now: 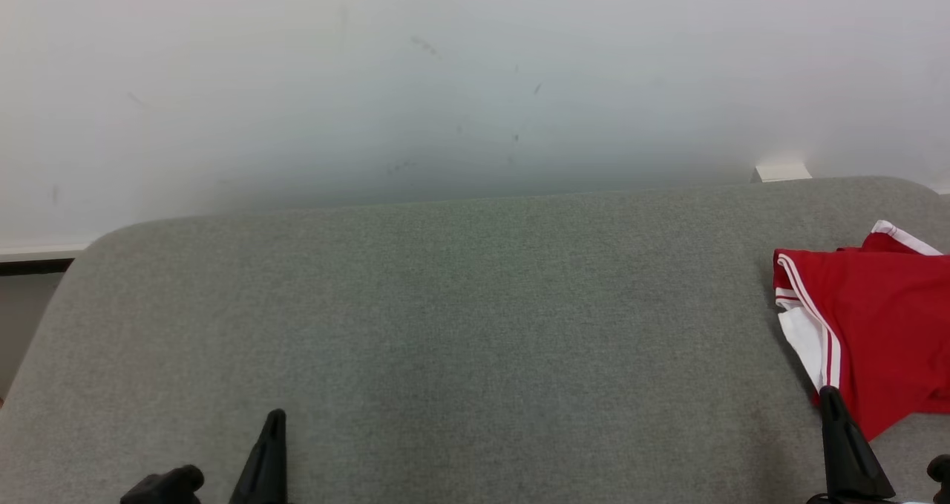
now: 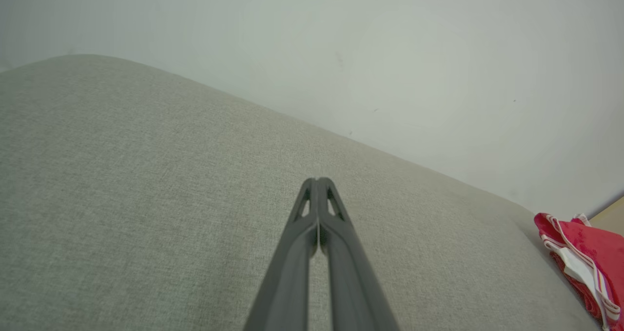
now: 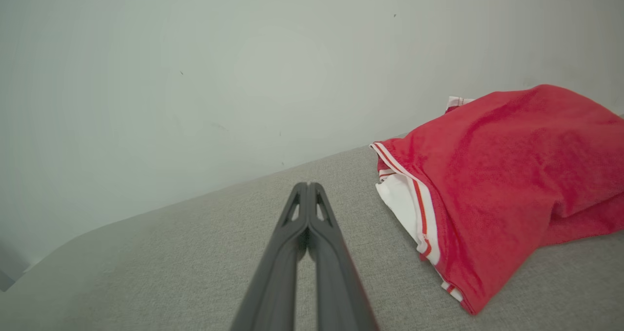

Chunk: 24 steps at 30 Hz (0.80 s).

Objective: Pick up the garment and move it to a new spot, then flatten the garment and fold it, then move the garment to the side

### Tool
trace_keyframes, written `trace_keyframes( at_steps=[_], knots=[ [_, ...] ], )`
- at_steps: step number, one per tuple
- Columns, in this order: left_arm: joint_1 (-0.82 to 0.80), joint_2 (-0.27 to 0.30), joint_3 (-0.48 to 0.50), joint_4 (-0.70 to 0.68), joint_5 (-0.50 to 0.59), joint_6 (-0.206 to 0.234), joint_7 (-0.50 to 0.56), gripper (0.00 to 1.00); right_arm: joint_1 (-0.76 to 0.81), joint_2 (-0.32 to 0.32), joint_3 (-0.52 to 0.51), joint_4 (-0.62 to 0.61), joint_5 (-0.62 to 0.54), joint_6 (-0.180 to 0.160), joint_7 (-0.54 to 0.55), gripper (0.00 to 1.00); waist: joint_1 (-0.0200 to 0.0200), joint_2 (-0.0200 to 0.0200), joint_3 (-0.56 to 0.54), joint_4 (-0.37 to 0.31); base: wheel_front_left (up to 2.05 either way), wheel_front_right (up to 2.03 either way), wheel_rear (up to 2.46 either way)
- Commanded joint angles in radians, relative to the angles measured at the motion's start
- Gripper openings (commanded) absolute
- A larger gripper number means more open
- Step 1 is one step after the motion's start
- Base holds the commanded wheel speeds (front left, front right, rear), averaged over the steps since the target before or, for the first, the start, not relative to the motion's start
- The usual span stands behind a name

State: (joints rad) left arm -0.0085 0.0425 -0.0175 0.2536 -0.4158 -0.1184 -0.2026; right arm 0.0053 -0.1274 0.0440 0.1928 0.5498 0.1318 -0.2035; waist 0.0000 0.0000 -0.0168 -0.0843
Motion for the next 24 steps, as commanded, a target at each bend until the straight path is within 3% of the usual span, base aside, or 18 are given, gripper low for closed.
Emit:
trace_keyframes(
  at_steps=[1,24],
  knots=[
    [-0.024,0.004,0.008,-0.015,-0.046,-0.002,0.008,0.00,-0.026,-0.005,-0.011,-0.011,0.037,0.000,0.006,0.00,0.0000,0.0000,0.000,0.001,0.00,0.00,0.00],
    [-0.049,0.006,0.045,-0.016,-0.395,-0.005,0.100,0.00,-0.057,0.017,-0.053,0.007,0.351,-0.001,0.098,0.00,0.0000,0.0000,0.004,0.018,0.00,0.00,0.00]
  ],
)
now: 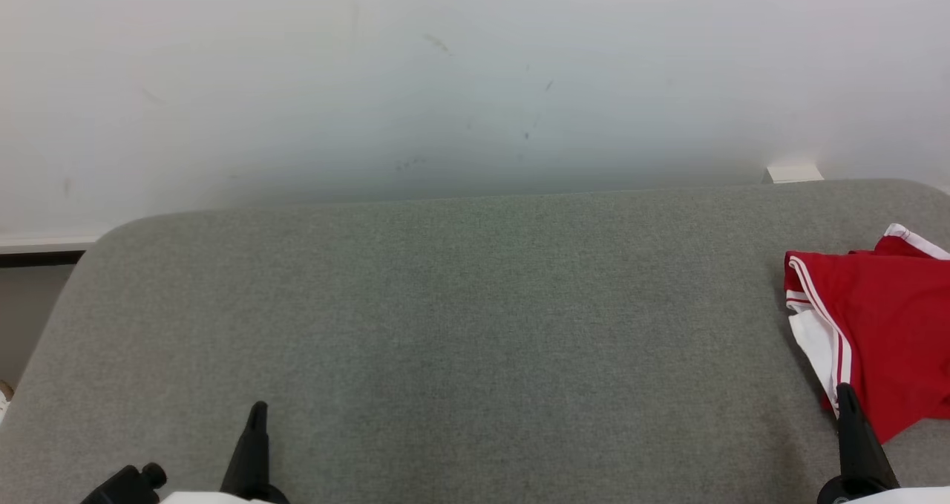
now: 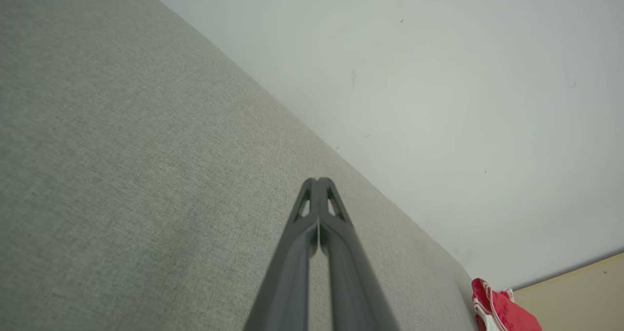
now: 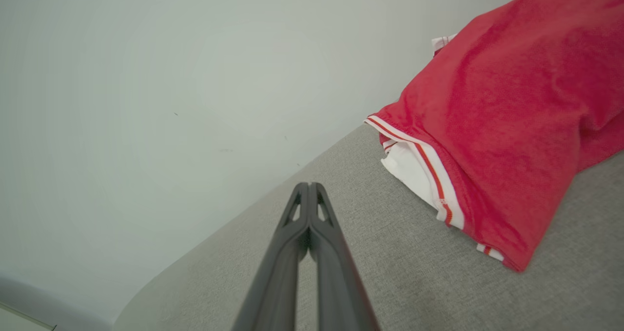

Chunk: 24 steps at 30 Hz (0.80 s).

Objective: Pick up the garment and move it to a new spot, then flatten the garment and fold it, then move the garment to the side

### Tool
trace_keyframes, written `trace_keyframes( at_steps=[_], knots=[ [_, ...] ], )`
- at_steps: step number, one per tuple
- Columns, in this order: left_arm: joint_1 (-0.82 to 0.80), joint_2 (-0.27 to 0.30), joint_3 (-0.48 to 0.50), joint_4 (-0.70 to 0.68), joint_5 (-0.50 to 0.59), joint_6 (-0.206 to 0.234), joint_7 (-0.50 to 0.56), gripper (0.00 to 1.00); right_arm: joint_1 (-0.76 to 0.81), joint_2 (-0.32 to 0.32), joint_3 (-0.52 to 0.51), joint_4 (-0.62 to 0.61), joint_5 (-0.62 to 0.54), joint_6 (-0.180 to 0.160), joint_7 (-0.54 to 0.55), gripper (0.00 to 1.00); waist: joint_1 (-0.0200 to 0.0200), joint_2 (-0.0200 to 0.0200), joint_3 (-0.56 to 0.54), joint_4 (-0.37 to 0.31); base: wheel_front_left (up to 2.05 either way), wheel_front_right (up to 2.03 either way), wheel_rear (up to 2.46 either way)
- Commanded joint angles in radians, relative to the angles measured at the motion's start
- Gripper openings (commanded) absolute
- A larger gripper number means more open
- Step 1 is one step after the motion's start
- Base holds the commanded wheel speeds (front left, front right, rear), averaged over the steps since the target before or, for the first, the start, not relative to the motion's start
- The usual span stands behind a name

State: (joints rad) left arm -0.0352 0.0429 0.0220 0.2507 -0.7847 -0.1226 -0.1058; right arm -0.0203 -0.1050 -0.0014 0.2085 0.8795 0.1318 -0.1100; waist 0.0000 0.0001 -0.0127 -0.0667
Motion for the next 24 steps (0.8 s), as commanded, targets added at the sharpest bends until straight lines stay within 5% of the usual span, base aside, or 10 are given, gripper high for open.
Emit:
trace_keyframes(
  at_steps=[1,24],
  knots=[
    [-0.023,0.005,0.007,-0.013,-0.040,-0.001,0.007,0.00,-0.032,-0.005,-0.009,-0.008,0.033,-0.001,0.008,0.00,0.0000,-0.0001,0.000,0.001,0.00,0.00,0.00],
    [-0.043,0.007,0.037,-0.012,-0.309,-0.005,0.080,0.00,-0.052,0.014,-0.043,0.006,0.276,-0.001,0.081,0.00,0.0000,-0.0001,0.004,0.018,0.00,0.00,0.00]
  ],
)
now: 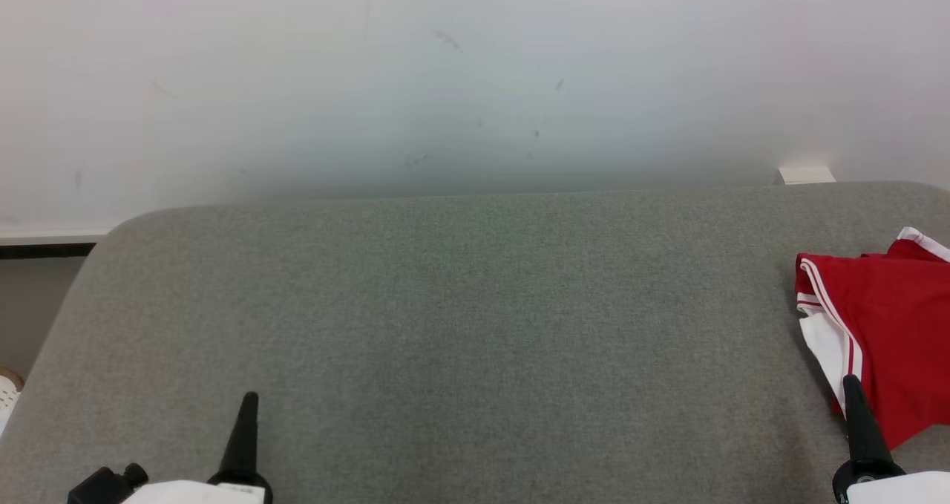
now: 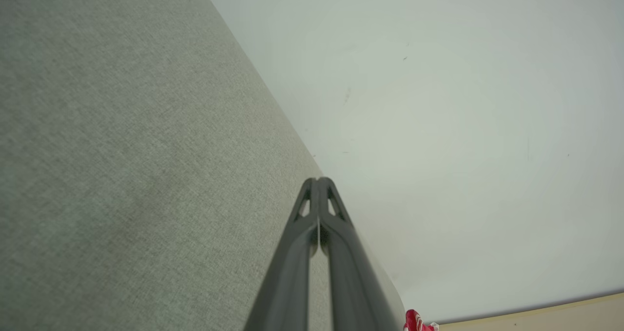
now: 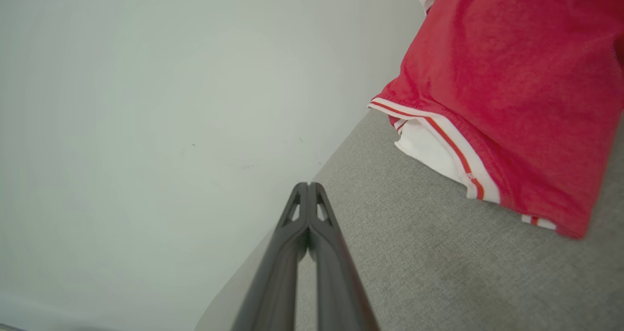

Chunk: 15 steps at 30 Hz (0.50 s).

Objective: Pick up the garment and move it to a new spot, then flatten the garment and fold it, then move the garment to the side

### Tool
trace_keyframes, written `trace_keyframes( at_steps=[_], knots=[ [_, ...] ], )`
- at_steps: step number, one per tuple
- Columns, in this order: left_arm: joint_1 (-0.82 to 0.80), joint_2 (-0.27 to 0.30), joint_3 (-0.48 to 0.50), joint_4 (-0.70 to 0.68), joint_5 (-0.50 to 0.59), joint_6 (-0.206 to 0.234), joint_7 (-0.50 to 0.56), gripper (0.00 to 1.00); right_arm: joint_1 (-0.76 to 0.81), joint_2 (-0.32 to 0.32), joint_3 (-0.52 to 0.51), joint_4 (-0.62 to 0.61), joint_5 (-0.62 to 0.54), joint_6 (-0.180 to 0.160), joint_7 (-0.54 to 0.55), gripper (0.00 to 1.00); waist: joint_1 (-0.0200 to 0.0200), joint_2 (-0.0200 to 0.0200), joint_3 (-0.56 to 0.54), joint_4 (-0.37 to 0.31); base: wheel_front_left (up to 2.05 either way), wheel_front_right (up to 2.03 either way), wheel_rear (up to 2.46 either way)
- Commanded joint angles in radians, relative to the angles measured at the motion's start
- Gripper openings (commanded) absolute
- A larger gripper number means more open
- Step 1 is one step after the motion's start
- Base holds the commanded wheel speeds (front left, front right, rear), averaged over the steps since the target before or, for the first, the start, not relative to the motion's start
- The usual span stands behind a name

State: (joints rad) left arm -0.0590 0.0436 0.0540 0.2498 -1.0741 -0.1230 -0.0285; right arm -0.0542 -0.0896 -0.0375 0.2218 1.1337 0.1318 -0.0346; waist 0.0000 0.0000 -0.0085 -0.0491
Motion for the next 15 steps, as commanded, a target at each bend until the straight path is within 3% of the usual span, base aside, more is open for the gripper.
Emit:
trace_keyframes(
  at_steps=[1,15],
  knots=[
    [-0.020,0.006,0.006,-0.011,-0.030,-0.004,0.006,0.00,-0.019,0.000,-0.009,-0.006,0.031,-0.001,0.008,0.00,0.0000,0.0000,0.000,0.001,0.00,0.00,0.00],
    [-0.029,0.008,0.022,-0.010,-0.169,-0.006,0.044,0.00,-0.032,0.009,-0.026,0.002,0.154,-0.001,0.045,0.00,0.0000,0.0000,0.003,0.012,0.00,0.00,0.00]
  ],
)
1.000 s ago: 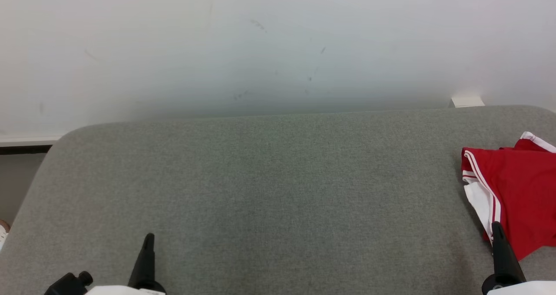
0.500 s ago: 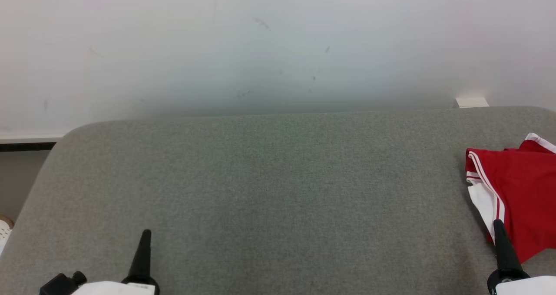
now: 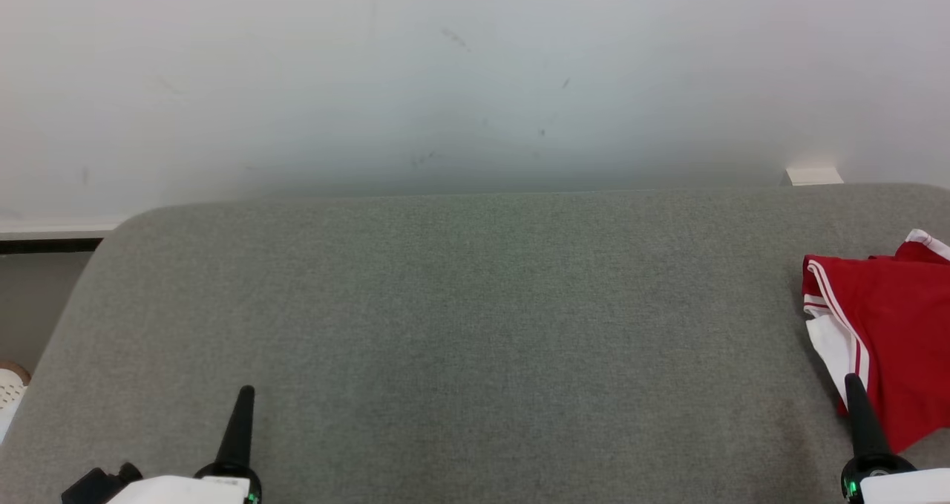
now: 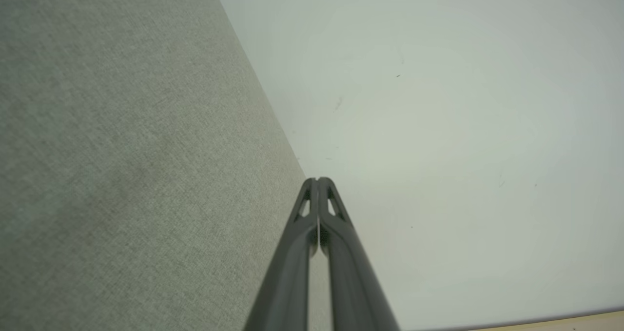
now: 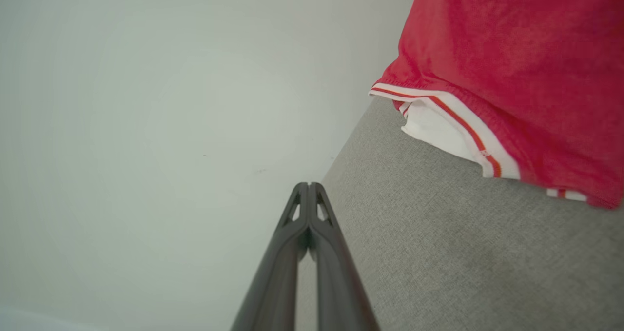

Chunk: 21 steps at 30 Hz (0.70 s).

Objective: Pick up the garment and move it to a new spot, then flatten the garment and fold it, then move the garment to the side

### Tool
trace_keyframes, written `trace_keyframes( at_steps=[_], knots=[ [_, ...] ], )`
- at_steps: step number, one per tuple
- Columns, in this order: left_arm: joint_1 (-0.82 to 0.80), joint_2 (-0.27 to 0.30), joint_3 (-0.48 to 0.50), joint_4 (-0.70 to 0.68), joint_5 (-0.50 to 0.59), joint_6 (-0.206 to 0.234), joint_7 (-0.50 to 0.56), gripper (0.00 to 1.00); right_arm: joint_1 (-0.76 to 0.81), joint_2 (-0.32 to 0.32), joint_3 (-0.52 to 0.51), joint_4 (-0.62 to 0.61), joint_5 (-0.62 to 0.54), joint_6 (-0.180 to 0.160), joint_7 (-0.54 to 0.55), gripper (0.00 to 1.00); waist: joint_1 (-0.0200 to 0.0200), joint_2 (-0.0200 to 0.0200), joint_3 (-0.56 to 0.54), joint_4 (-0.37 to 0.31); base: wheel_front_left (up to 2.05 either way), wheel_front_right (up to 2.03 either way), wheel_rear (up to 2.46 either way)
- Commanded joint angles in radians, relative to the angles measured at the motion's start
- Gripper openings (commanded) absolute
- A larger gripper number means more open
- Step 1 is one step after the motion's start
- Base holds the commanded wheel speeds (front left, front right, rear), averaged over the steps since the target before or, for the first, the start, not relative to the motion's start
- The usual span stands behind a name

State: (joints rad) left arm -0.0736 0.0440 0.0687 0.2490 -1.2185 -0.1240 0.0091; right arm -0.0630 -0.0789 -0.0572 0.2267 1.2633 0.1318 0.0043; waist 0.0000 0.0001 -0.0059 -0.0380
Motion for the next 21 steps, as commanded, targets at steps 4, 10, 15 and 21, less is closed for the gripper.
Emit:
trace_keyframes(
  at_steps=[4,10,15,21],
  knots=[
    [-0.018,0.007,0.011,-0.009,-0.059,-0.006,0.016,0.00,-0.024,0.000,-0.011,-0.001,0.054,-0.001,0.016,0.00,0.0000,-0.0001,0.001,0.004,0.00,0.00,0.00],
    [-0.021,0.008,0.015,-0.008,-0.105,-0.006,0.027,0.00,-0.027,0.003,-0.017,0.002,0.094,-0.001,0.028,0.00,0.0000,-0.0001,0.002,0.007,0.00,0.00,0.00],
    [-0.023,0.008,0.020,-0.008,-0.146,-0.007,0.039,0.00,-0.031,0.006,-0.023,0.005,0.130,-0.001,0.040,0.00,0.0000,-0.0001,0.003,0.011,0.00,0.00,0.00],
    [-0.027,0.008,0.025,-0.007,-0.193,-0.008,0.053,0.00,-0.036,0.010,-0.030,0.008,0.173,-0.001,0.054,0.00,0.0000,-0.0001,0.004,0.016,0.00,0.00,0.00]
  ],
)
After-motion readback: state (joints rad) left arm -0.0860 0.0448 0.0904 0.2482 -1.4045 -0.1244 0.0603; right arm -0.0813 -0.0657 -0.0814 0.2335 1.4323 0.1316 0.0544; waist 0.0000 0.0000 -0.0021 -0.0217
